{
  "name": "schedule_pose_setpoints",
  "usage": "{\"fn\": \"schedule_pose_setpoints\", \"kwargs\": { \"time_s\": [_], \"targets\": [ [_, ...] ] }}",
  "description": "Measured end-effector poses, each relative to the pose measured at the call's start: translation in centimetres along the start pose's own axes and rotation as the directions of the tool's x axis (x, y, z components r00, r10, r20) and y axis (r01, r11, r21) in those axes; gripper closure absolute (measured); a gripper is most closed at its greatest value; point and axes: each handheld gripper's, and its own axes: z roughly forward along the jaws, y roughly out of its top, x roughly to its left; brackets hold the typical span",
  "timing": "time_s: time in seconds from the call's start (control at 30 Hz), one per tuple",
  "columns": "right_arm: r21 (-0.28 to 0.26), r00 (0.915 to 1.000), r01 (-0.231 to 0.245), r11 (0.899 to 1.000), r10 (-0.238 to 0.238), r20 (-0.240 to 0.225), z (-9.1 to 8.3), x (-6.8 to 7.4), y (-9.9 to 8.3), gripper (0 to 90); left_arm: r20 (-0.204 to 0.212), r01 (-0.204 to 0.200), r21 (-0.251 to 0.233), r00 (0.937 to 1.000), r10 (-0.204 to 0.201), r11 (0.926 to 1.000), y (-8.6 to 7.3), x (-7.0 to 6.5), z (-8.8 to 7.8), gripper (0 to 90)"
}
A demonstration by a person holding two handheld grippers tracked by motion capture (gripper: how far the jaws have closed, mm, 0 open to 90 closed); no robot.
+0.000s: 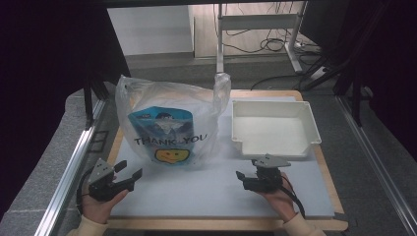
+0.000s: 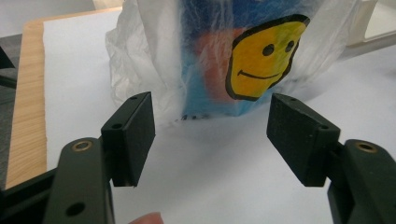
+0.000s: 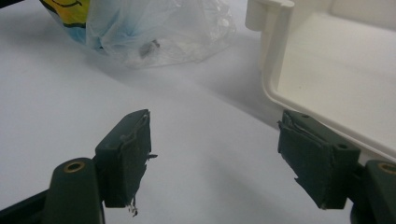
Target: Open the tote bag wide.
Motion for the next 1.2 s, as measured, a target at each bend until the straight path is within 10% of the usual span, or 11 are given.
{"fn": "schedule_pose_setpoints", "kwargs": {
  "time_s": [1.2],
  "targets": [
    [0.03, 0.9999, -0.012, 0.999, 0.012, 0.0, 0.4, 0.0, -0.1, 25.8, -0.011, 0.036, -0.055, 0.9993, -0.037, 0.9979, 3.6, 1.6, -1.6, 41.9]
  ]
}}
